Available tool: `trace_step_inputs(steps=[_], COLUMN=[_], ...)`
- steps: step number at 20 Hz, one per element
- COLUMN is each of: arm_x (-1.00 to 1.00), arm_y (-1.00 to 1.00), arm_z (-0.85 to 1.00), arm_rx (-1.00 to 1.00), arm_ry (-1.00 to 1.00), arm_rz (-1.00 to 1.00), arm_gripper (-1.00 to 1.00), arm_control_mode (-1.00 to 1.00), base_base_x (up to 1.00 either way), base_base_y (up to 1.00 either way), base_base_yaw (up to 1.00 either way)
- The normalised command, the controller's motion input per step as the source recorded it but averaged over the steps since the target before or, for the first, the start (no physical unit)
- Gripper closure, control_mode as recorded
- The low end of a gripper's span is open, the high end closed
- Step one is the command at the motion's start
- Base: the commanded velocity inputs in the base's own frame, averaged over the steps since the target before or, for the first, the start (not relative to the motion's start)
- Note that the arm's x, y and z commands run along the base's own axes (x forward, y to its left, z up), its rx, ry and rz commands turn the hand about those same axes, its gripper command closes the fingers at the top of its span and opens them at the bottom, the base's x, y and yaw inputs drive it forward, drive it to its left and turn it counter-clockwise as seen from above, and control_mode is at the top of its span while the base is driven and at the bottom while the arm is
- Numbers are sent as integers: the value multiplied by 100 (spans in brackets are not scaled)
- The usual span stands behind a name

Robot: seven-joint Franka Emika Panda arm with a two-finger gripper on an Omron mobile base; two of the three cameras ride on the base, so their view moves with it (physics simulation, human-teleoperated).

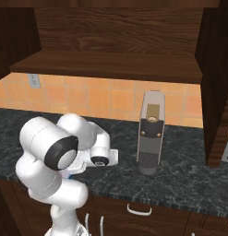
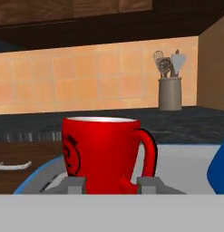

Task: Pick the kettle from the counter and place it on the tray. Then pick the mug from the cabinet and place it on the tray. Then close the cabinet doors.

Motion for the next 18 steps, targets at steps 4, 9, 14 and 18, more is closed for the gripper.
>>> trace_step_inputs(steps=[4, 9, 14, 18], arm_x=[-47, -54, -31, -25], arm_y=[-9, -13, -10, -12], arm_z=[16, 55, 99, 100], arm_rx=[0, 0, 0, 0], arm_ry=[0, 0, 2, 10], arm_rz=[-8, -9, -10, -17], arm_gripper=[-100, -100, -100, -100], arm_control_mode=[-100, -100, -100, -100], base_base_x=[0, 0, 0, 0], base_base_y=[0, 0, 0, 0], base_base_yaw=[0, 0, 0, 0])
